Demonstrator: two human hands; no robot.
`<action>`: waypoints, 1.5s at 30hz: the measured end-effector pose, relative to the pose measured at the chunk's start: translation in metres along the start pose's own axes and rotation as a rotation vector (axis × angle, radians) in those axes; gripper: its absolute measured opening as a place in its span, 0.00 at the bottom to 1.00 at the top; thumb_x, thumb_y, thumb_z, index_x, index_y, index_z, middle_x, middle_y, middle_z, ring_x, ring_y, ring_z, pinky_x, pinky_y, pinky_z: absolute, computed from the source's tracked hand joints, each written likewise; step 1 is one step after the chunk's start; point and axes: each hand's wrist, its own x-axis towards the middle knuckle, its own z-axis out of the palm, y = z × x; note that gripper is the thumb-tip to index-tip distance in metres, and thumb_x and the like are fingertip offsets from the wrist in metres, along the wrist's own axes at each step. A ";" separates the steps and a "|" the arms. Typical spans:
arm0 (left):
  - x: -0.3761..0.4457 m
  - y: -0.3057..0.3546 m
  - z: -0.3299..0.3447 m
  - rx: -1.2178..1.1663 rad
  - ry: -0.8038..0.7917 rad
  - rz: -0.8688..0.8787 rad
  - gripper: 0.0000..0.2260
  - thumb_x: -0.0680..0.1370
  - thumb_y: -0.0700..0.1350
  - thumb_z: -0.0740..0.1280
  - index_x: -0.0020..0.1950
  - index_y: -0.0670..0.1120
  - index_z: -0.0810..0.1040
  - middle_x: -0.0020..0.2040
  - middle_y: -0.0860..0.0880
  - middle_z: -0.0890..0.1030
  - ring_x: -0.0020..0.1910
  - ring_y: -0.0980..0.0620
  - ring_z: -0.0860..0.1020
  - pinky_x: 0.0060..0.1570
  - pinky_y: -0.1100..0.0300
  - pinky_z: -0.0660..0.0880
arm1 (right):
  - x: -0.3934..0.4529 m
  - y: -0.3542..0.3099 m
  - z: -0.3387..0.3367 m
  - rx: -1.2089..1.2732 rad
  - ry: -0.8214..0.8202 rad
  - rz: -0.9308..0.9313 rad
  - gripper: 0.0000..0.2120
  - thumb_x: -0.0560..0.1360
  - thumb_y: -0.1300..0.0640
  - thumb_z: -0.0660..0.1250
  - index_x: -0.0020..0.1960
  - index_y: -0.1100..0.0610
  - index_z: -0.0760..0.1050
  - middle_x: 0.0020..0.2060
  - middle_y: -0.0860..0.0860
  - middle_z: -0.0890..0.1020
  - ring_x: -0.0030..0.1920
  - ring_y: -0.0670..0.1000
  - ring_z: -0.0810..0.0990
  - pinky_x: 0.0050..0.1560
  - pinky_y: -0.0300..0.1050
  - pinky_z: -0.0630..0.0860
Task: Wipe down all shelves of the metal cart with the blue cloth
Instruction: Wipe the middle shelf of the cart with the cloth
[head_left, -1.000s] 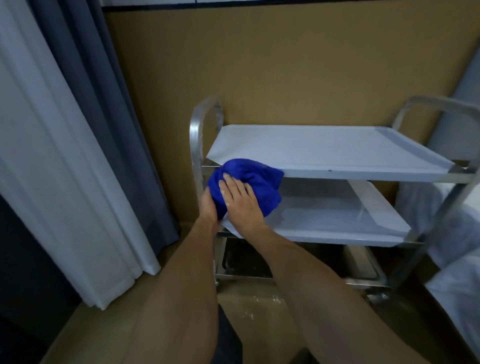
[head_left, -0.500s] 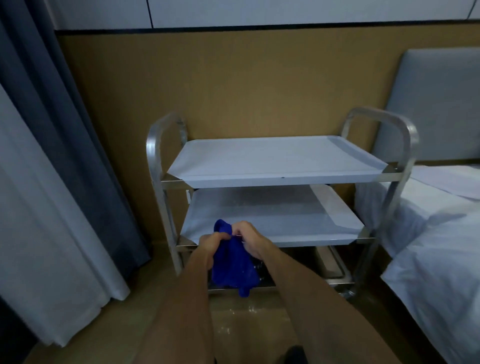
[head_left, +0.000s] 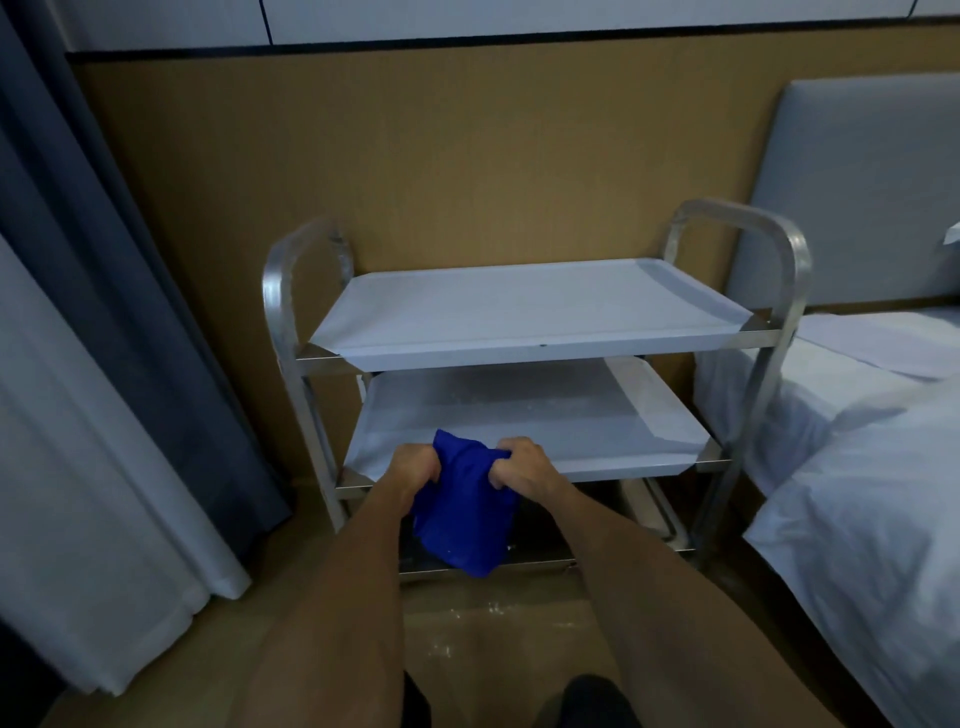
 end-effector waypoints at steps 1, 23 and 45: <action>0.003 -0.001 -0.002 0.147 0.047 -0.005 0.07 0.70 0.30 0.62 0.35 0.40 0.71 0.43 0.42 0.75 0.40 0.47 0.73 0.46 0.53 0.72 | 0.000 0.003 0.000 0.026 0.016 0.003 0.08 0.65 0.67 0.66 0.38 0.57 0.70 0.40 0.53 0.76 0.43 0.52 0.75 0.41 0.43 0.70; 0.012 -0.036 0.044 0.336 -0.292 0.181 0.14 0.73 0.42 0.71 0.58 0.46 0.75 0.56 0.47 0.78 0.54 0.46 0.77 0.54 0.51 0.77 | 0.002 0.031 0.007 0.288 0.237 0.046 0.11 0.71 0.67 0.66 0.50 0.55 0.77 0.52 0.52 0.78 0.52 0.50 0.75 0.44 0.41 0.71; 0.098 0.125 0.271 0.116 -0.210 0.348 0.22 0.81 0.46 0.62 0.74 0.51 0.63 0.69 0.42 0.71 0.62 0.44 0.74 0.60 0.55 0.74 | 0.074 0.150 -0.187 -0.012 0.900 0.314 0.16 0.81 0.55 0.62 0.65 0.60 0.67 0.50 0.58 0.80 0.51 0.58 0.81 0.47 0.48 0.75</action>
